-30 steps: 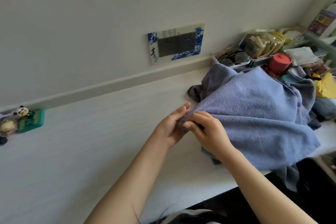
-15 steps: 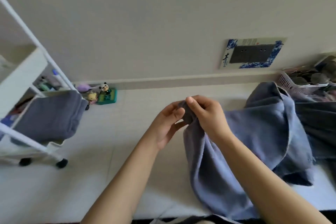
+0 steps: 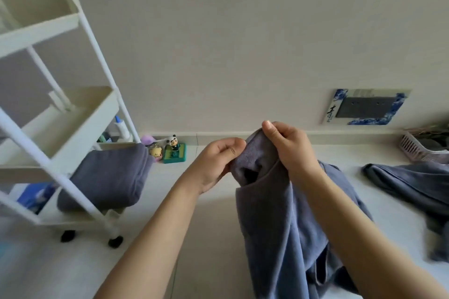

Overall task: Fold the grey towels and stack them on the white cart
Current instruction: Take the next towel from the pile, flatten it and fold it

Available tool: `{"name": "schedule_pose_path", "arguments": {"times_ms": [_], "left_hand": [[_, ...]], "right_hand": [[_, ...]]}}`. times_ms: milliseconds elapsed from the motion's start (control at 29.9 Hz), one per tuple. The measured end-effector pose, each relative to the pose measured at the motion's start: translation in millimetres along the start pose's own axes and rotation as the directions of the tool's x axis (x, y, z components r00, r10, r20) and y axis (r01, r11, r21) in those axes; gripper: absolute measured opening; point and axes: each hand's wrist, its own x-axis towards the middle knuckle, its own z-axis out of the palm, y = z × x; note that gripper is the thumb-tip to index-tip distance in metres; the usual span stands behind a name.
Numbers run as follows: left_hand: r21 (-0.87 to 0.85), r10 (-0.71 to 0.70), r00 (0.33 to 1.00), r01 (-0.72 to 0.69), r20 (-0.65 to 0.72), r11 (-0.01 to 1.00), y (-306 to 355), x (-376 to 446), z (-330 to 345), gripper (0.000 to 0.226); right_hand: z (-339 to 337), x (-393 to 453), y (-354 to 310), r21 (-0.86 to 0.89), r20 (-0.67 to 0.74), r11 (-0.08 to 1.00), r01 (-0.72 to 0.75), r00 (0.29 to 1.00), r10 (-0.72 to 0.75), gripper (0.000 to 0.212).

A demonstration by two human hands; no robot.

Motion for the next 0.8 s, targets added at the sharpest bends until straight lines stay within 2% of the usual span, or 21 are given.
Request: {"name": "schedule_pose_path", "arguments": {"times_ms": [67,200,367,434,534,668,735,801], "left_hand": [[0.043,-0.006,0.998,0.004,0.057,0.999,13.2,6.4,-7.5,0.023],[0.074,-0.033,0.996,0.027,0.087,0.997,33.5,22.8,-19.6,0.021],[0.101,-0.089,0.995,0.084,0.043,0.991,47.8,35.3,-37.8,0.029],[0.153,-0.102,0.994,0.096,0.03,0.984,54.6,38.9,-43.2,0.036],[0.226,-0.102,0.994,0.088,0.05,0.97,66.5,44.9,-46.3,0.061],[0.229,-0.083,0.991,0.057,0.106,0.972,88.6,52.0,-40.9,0.071],[0.197,-0.056,0.989,0.029,0.135,0.98,98.3,53.0,-36.3,0.063],[0.163,-0.021,0.993,0.002,0.119,0.987,101.4,54.7,-27.6,0.038]], "right_hand": [[-8.8,11.8,-9.3,-0.032,-0.04,0.999,0.037,0.998,-0.038,0.04],[-38.1,36.9,-21.0,-0.102,-0.157,0.992,0.073,0.984,-0.089,0.046],[-84.8,55.9,-17.5,-0.192,-0.324,0.981,-0.01,0.944,-0.053,0.038],[-102.5,58.0,-15.1,-0.244,-0.372,0.969,-0.028,0.926,-0.067,0.032],[-125.7,59.2,-16.8,-0.316,-0.425,0.947,-0.05,0.9,-0.095,0.029],[-147.6,63.4,-30.2,-0.406,-0.462,0.913,-0.035,0.87,-0.172,0.033],[-151.4,65.3,-33.1,-0.437,-0.473,0.899,-0.014,0.854,-0.217,0.036],[-155.0,64.8,-31.4,-0.489,-0.461,0.872,-0.032,0.858,-0.228,0.036]]}}
